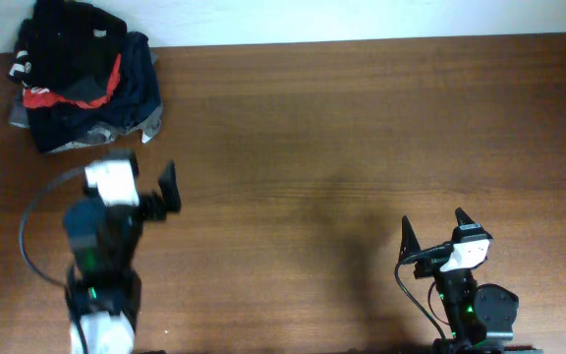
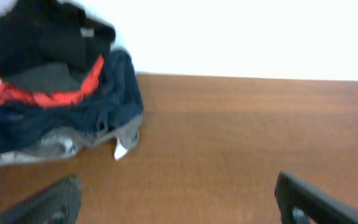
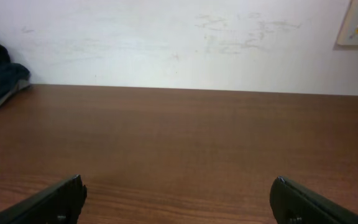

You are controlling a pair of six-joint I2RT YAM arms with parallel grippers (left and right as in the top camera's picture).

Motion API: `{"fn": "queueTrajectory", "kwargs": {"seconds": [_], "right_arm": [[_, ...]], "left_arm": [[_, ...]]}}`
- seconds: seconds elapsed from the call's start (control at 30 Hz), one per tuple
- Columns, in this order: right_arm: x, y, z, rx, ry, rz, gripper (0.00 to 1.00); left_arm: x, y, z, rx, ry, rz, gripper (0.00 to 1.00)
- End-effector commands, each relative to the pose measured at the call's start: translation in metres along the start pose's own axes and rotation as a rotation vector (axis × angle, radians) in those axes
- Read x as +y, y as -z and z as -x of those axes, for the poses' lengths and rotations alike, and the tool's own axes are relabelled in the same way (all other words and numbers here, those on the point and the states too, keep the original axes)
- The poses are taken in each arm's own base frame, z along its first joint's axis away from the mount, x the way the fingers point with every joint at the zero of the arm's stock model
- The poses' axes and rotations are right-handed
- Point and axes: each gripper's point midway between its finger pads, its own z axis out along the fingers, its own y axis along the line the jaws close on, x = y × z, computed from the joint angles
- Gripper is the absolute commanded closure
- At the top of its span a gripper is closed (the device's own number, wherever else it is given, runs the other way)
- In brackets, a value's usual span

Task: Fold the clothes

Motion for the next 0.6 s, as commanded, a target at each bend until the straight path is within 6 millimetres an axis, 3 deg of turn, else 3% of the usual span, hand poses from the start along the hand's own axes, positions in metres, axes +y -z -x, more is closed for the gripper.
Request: {"fn": "queueTrajectory", "kwargs": {"seconds": [0.0,0.2,0.57], "right_arm": [[-0.001,0.0,-0.003,-0.001,-0.011,-0.007,0.01],[-0.001,0.0,-0.003,-0.001,-0.011,-0.007,0.01],[-0.001,0.0,-0.003,-0.001,-0.011,-0.007,0.01]], "left_arm": [[-0.004,0.02,-0.02,-0.045,-0.014,-0.004,0.01],[-0.005,0.044,-0.041,-0.118,-0.028,0.019,0.01],[-0.022,0.057,-0.05,-0.198,-0.056,-0.014,0.01]]}}
